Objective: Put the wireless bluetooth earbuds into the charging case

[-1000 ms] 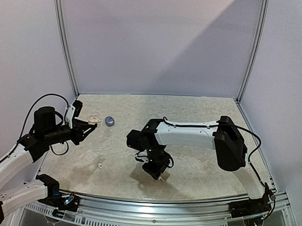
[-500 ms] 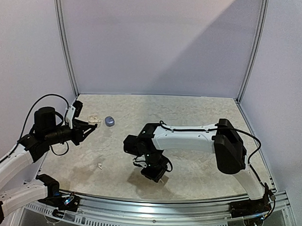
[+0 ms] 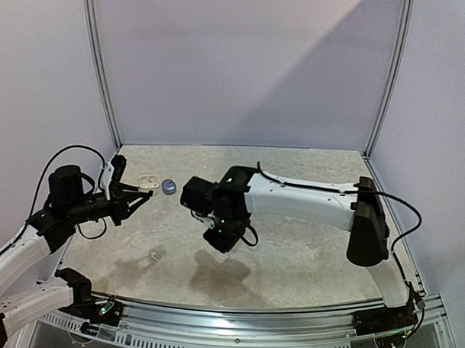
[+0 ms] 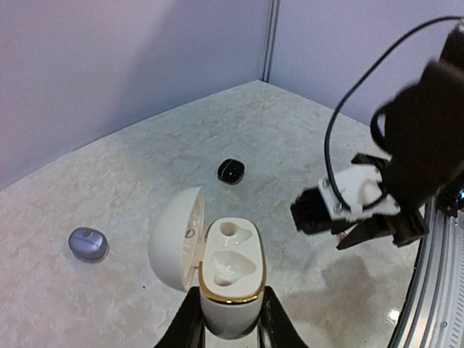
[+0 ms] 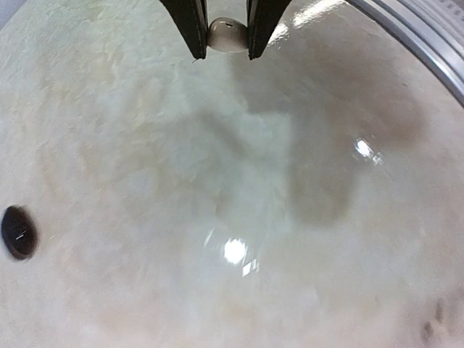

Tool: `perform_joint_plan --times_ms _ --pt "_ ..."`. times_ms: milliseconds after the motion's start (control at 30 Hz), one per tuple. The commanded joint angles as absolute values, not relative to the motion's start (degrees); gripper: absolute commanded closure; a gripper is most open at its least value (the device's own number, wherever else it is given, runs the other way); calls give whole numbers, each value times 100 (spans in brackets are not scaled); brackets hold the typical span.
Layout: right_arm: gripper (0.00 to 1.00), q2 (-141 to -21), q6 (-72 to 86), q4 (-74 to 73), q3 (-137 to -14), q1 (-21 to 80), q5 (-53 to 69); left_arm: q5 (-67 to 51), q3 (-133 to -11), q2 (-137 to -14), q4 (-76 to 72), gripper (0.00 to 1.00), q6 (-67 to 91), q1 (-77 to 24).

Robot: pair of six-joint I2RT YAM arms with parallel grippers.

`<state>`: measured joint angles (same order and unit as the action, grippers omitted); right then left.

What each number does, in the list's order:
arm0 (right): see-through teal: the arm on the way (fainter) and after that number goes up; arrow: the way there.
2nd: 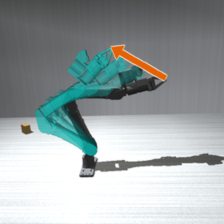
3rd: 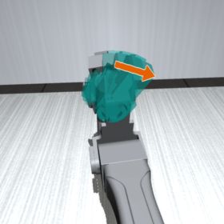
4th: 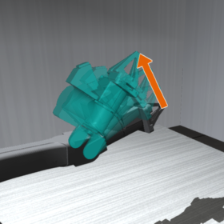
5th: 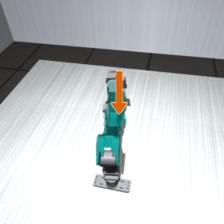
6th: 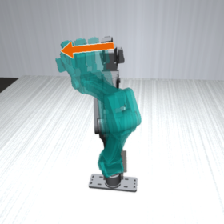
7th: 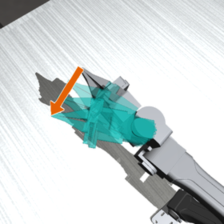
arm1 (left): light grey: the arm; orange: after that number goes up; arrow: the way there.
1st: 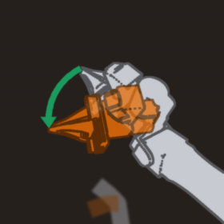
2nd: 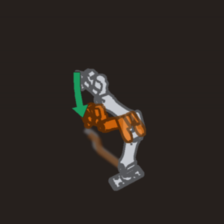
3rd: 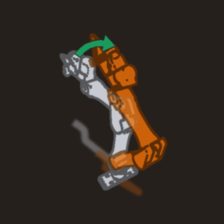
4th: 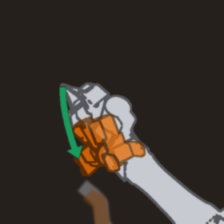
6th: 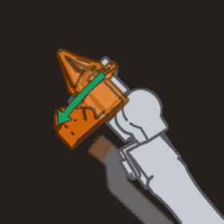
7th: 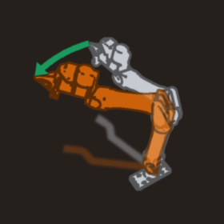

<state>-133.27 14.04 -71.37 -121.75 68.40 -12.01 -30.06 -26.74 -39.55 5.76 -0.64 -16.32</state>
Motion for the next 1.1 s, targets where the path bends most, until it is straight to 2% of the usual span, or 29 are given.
perform_joint_plan --times_ms 0,33,67,167,267,500,1067 --pt "100 -11812 1371 -4892 -12123 7025 -2183 -3688 -2482 -3628 -483 100 -381 -1594" --pt "100 -11610 1211 -4433 -11836 7130 -2289 -3718 -2447 -3557 -691 100 -412 -1599" --pt "100 -11343 974 -3365 -11497 7215 -2309 -3767 -2406 -3489 -910 100 -461 -1602" --pt "100 -10906 525 -1423 -10788 7310 -1851 -4068 -2309 -3373 -1414 100 -684 -1603" --pt "100 -10992 216 -666 -10850 7383 -1583 -4258 -2320 -3375 -1567 100 -773 -1602" --pt "100 -11465 -479 -408 -11320 7496 -1242 -4458 -2365 -3301 -1632 100 -787 -1605" --pt "100 -11622 -807 -426 -11169 7492 -1866 -4314 -2399 -3364 -1672 100 -301 -1603"
